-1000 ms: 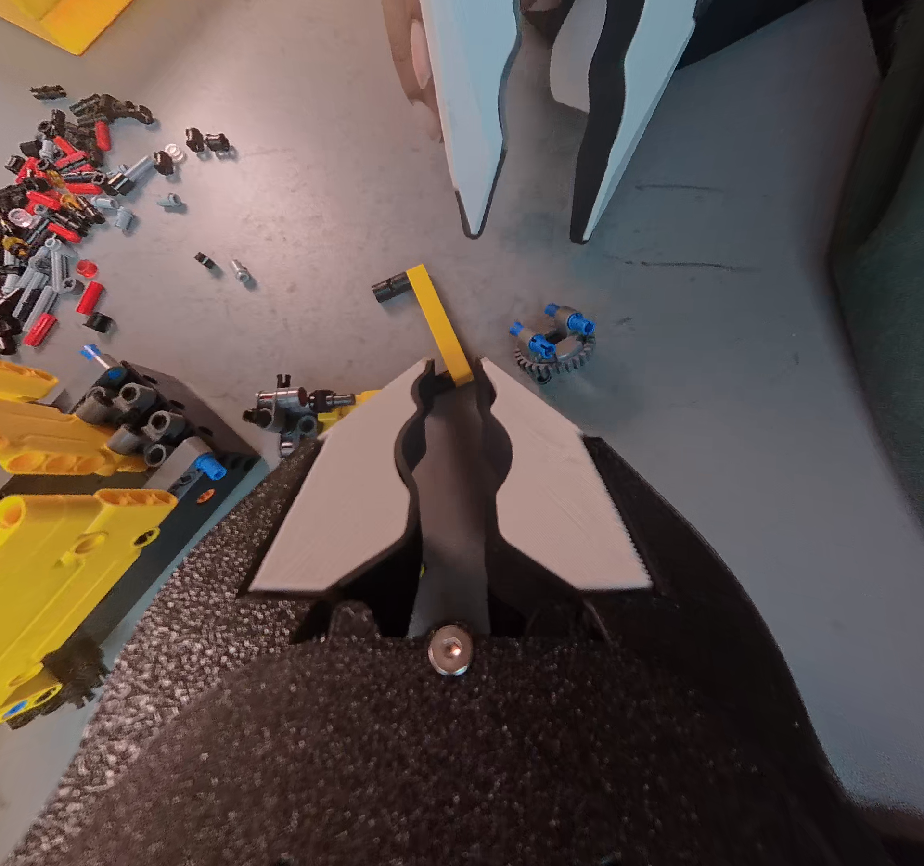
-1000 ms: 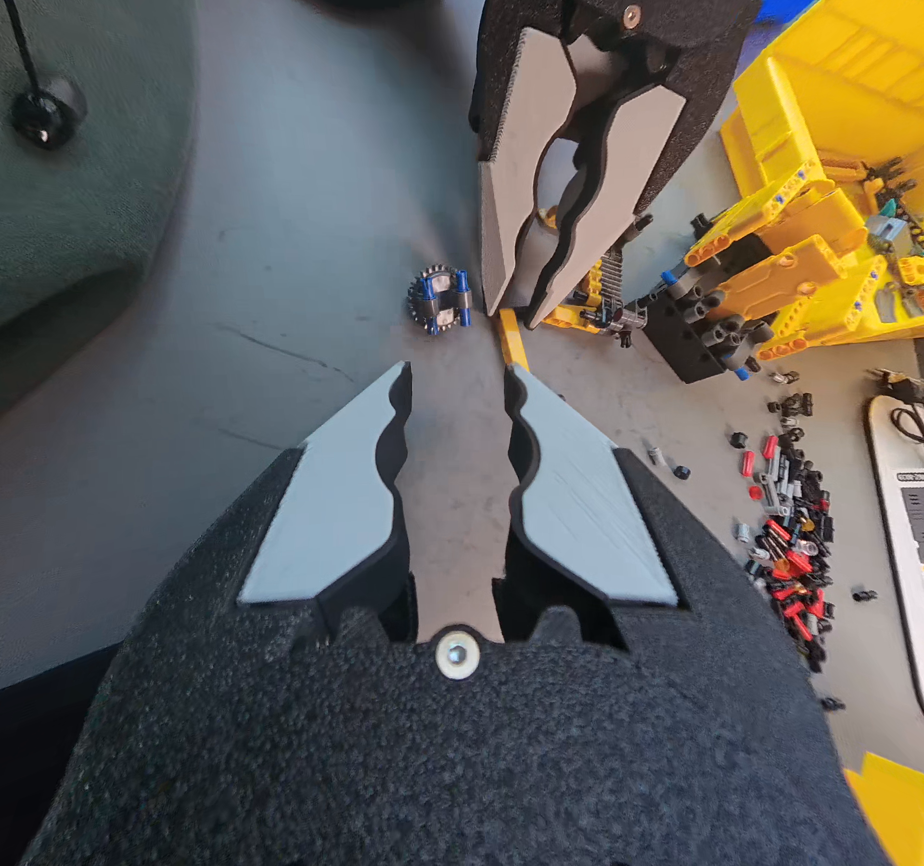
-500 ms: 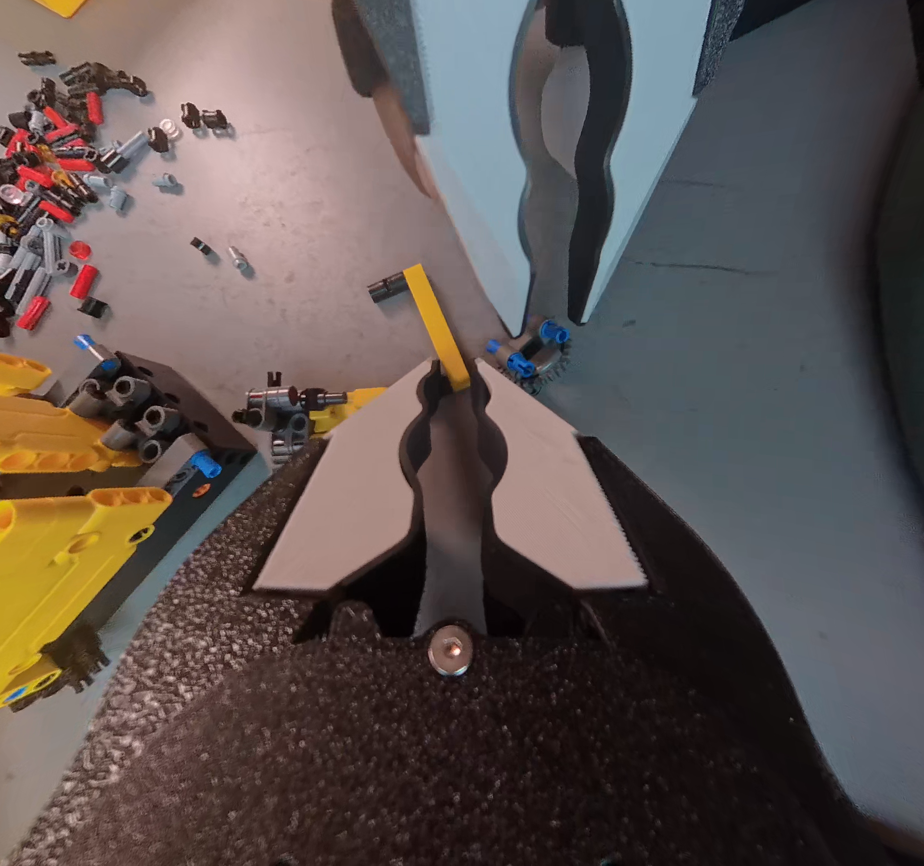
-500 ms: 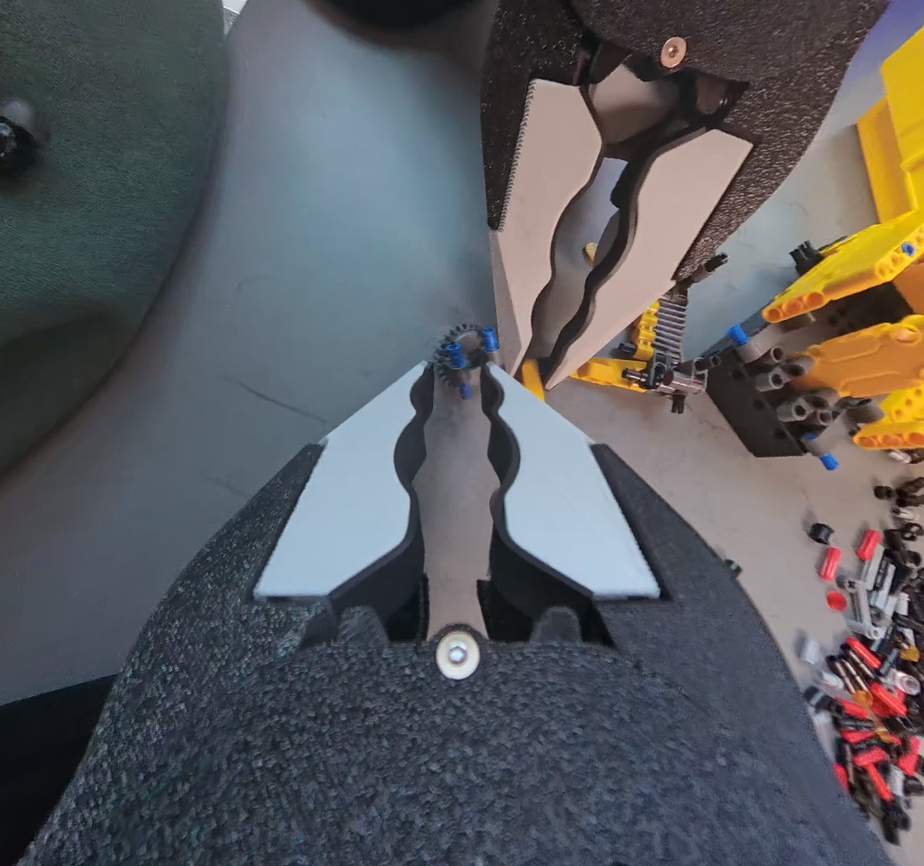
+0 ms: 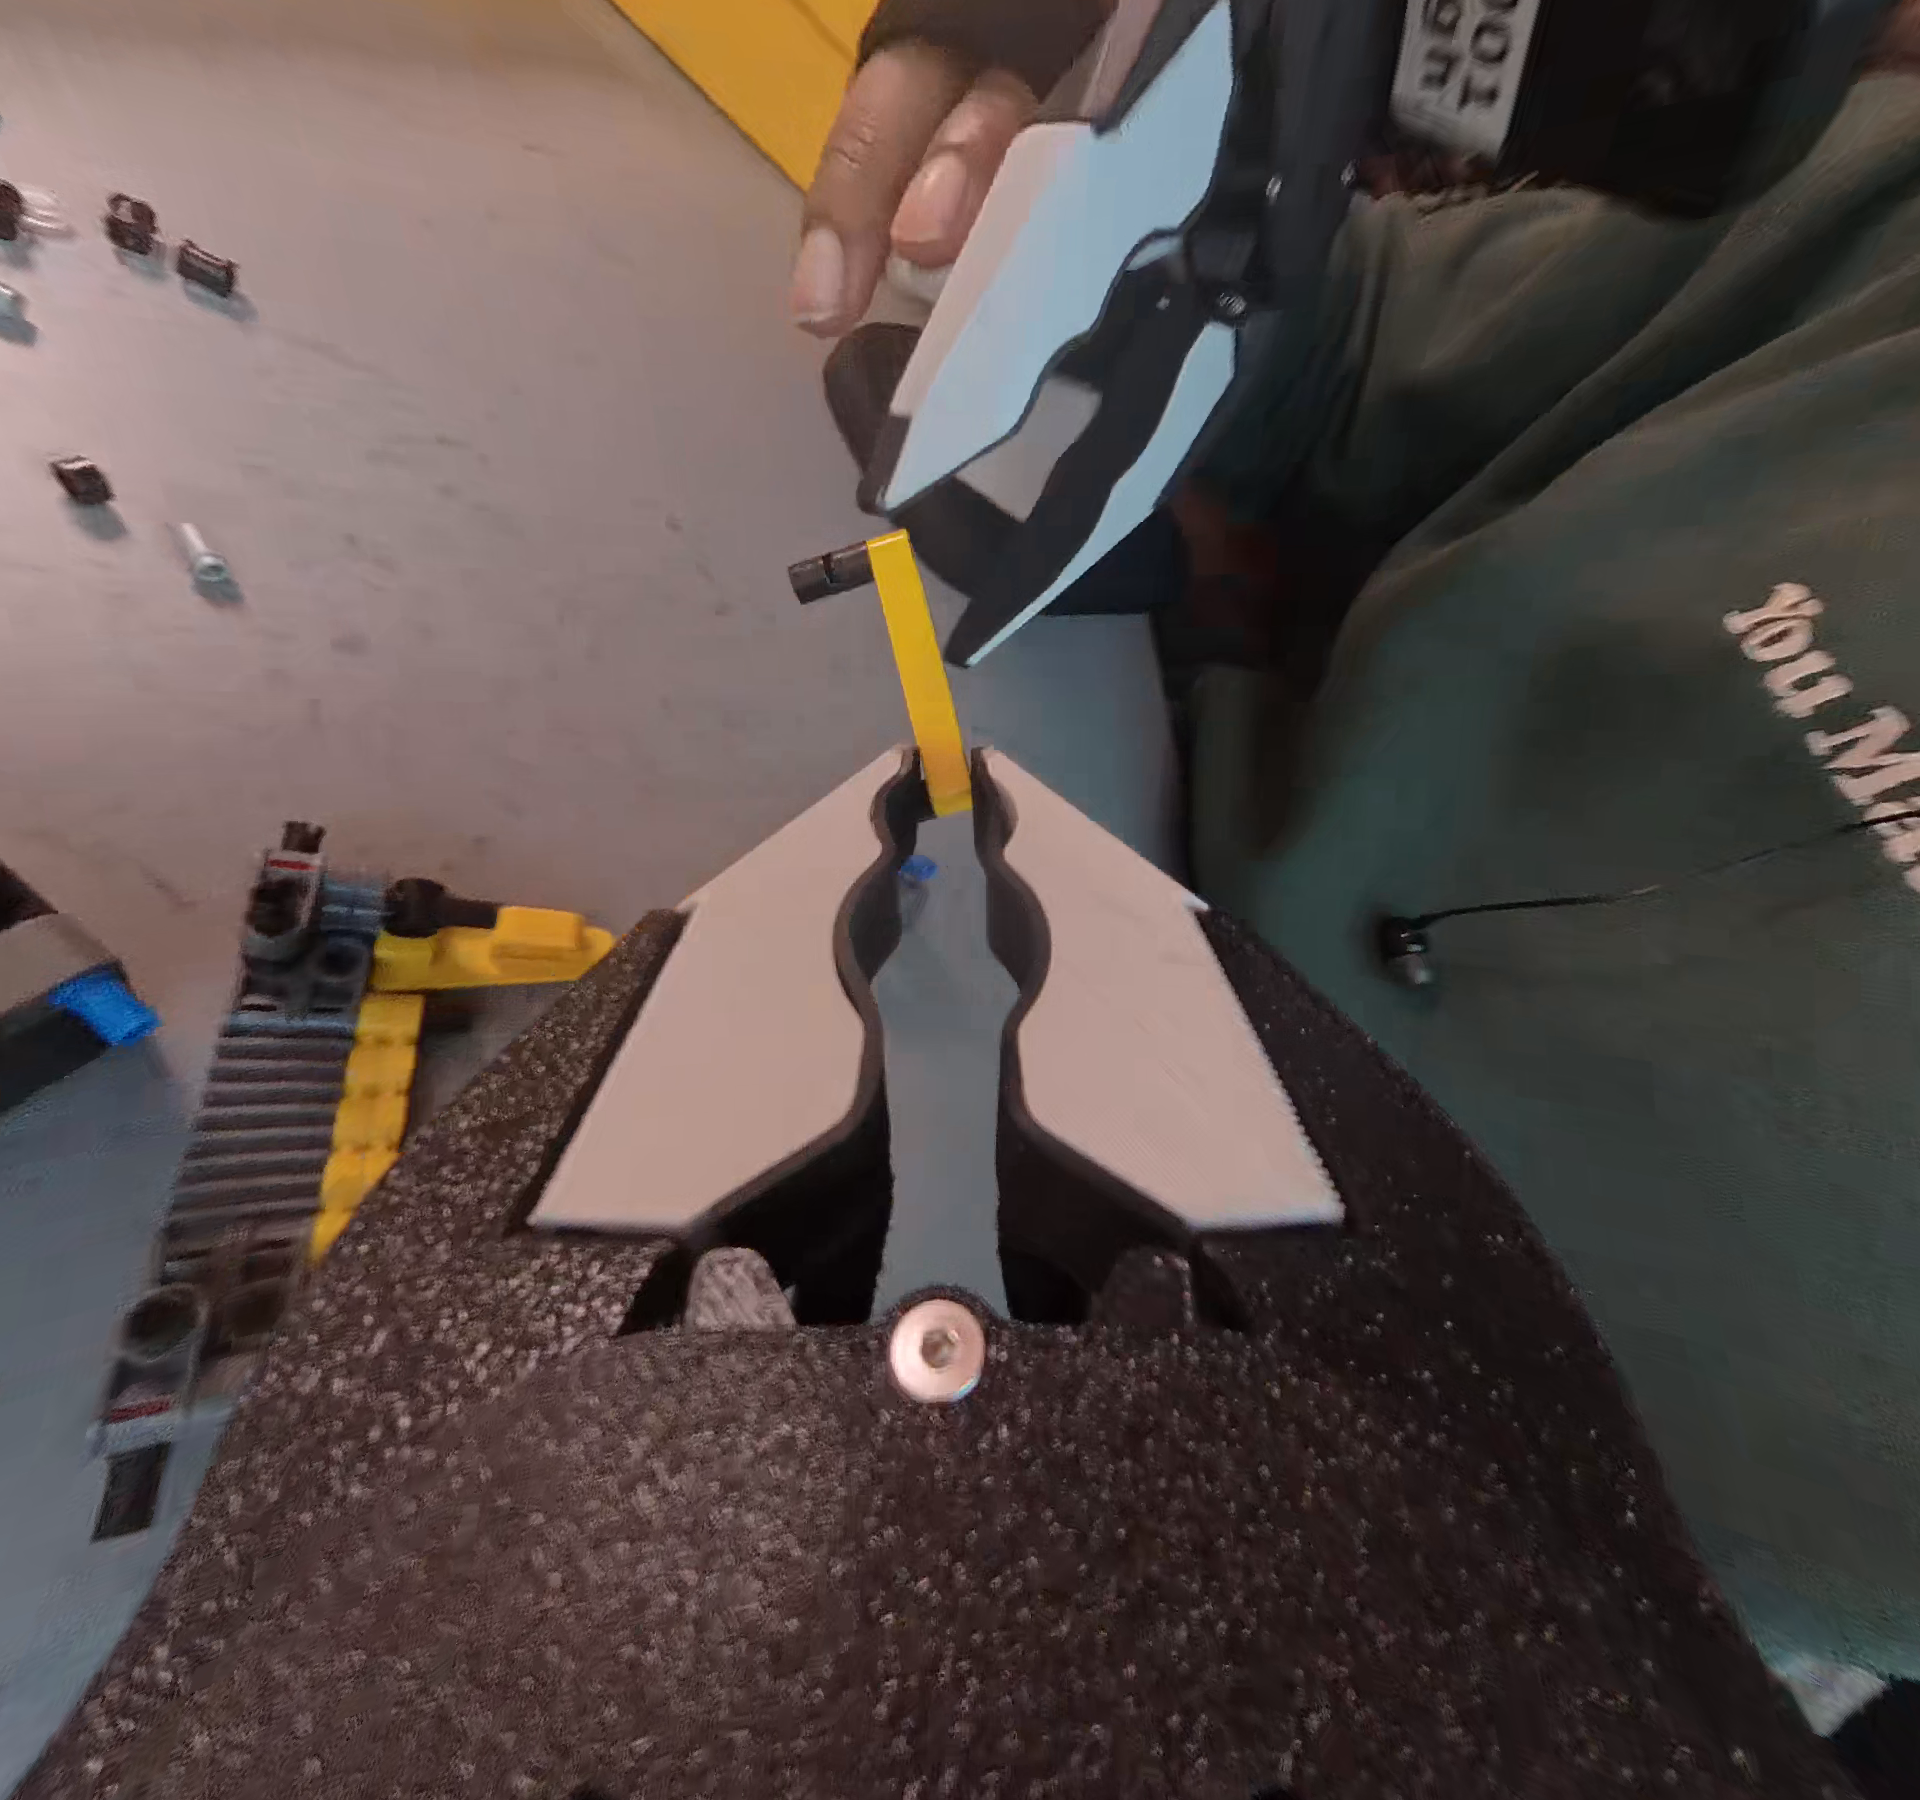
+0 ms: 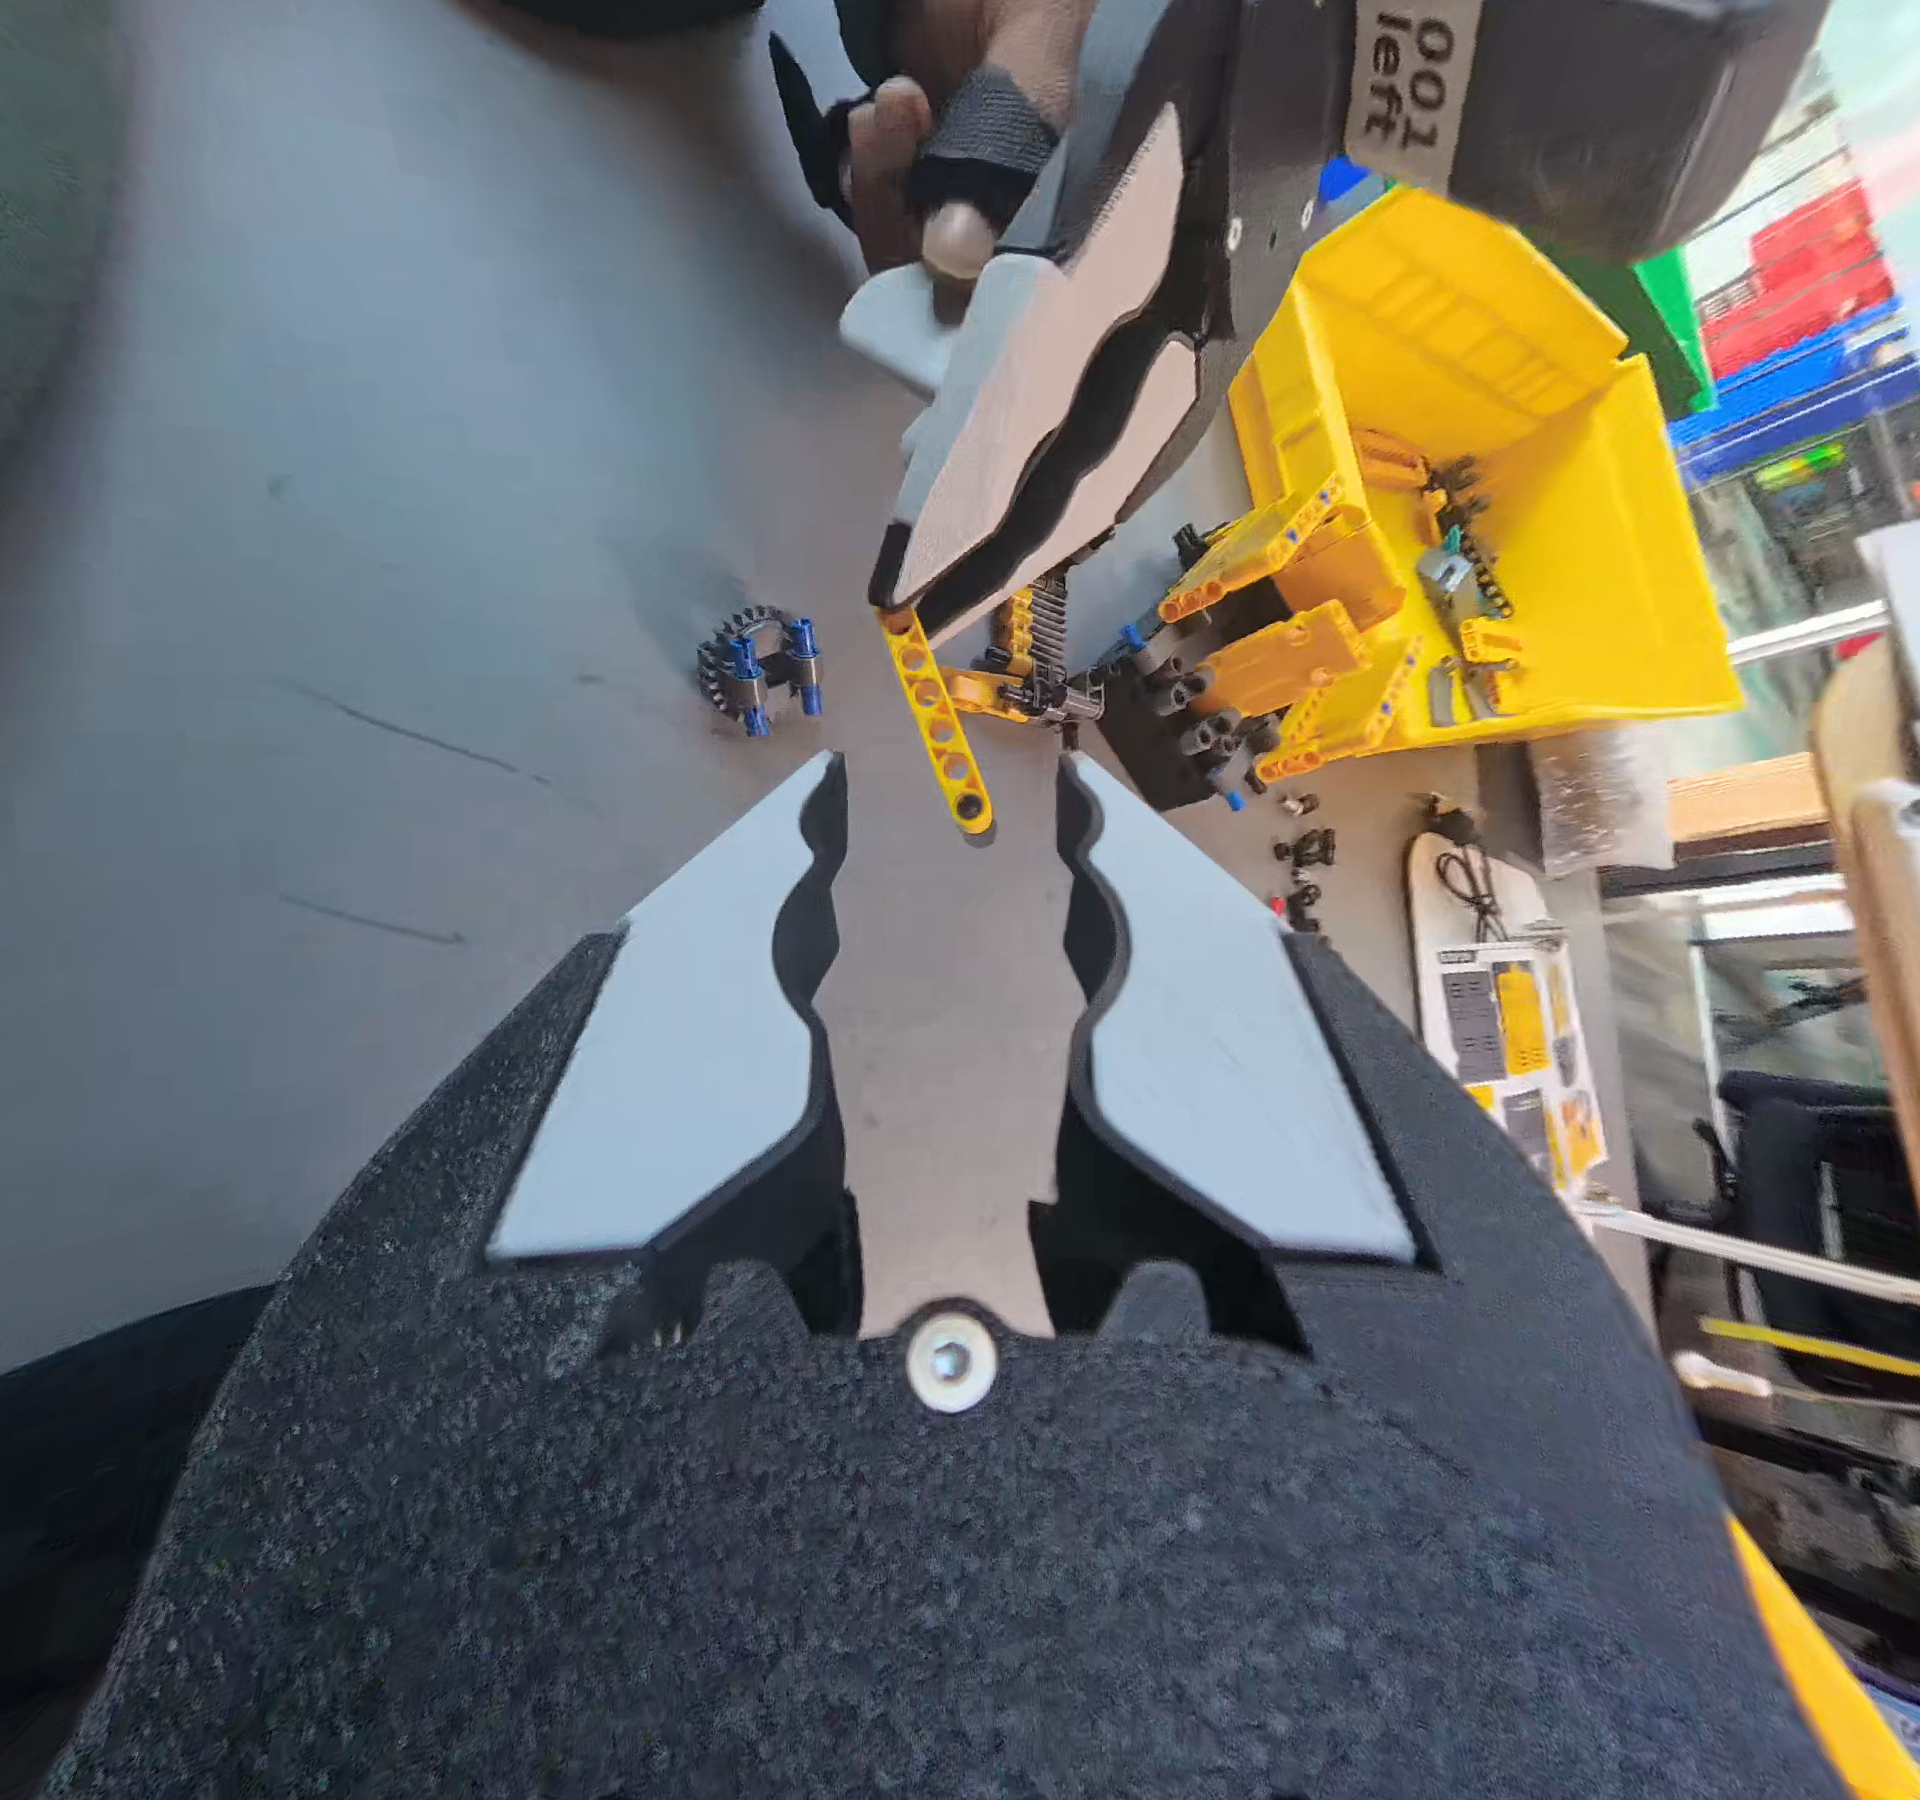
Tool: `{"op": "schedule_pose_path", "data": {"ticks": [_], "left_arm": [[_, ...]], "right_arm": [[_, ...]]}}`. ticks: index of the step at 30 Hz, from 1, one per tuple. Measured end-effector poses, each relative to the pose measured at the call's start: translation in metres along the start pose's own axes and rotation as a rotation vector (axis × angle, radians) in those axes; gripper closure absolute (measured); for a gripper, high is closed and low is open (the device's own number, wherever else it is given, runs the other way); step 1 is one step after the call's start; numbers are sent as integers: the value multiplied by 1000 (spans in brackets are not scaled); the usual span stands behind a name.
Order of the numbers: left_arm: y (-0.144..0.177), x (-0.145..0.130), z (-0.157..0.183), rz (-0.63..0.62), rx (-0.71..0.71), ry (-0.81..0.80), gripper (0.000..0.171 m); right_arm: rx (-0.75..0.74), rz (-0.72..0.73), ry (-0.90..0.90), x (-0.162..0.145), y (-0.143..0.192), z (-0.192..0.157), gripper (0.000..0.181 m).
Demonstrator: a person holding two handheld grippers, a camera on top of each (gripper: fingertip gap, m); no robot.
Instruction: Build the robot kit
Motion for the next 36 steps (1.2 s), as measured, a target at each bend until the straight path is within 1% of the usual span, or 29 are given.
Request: {"op": "schedule_pose_path", "data": {"ticks": [1, 2, 3, 4, 6, 8, 9, 11, 13, 17, 19, 21, 23, 25, 27, 29, 32, 34, 36], "left_arm": [[0, 2, 3, 22, -47, 44, 163], [1, 3, 4, 40, -75, 79, 163], [1, 3, 4, 44, -89, 105, 163], [1, 3, 3, 50, -96, 119, 163], [4, 6, -4, 86, -53, 115, 162], [6, 7, -10, 77, 16, 41, 151], [6, 5, -13, 54, 58, -12, 149], [3, -1, -21, -9, 160, -118, 150], [0, -8, -27, -77, 240, -213, 153], [-5, -15, -35, -160, 356, -357, 160], [-7, -17, -34, -181, 349, -375, 165], [-6, -19, -37, -197, 377, -397, 165], [-6, -20, -36, -203, 372, -401, 165], [-3, -19, -36, -208, 372, -396, 162], [3, -16, -36, -210, 382, -397, 159], [10, -14, -29, -210, 350, -377, 157], [14, -19, -12, -239, 221, -332, 152], [13, -31, -8, -309, 182, -314, 150], [11, -41, -10, -360, 173, -323, 150]], "right_arm": [[8, 0, 22, 1, -3, -2, 143], [19, 7, 27, 1, -6, -4, 151], [10, 22, 25, 2, -8, -3, 167], [15, 37, 5, 2, -9, -3, 172], [30, 25, -141, -7, -12, 0, 174], [77, -10, -325, -22, -16, 0, 175], [86, -23, -402, -29, -18, 0, 175], [140, -22, -556, -37, -21, -3, 175], [160, -43, -642, -43, -25, -3, 175], [182, -95, -622, -49, -29, -6, 174], [195, -98, -617, -50, -32, -8, 168], [204, -97, -603, -52, -32, -11, 164], [190, -89, -584, -53, -30, -11, 157], [165, -65, -561, -50, -24, -7, 151], [134, -20, -519, -41, -16, -1, 148], [134, 16, -493, -29, -7, 1, 148], [187, 54, -470, -9, -2, -10, 148], [215, 51, -440, -1, -9, -20, 148], [248, 26, -378, 2, -20, -28, 148]]}}
Point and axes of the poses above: each gripper's, where its closed fingertips meet, y back along the fingers, x out of its top, z = x × y across the jaws, the point moved 4 cm from there along y, back along the fingers, and after that the axes turned 11 degrees about z, right-handed, at the moved point
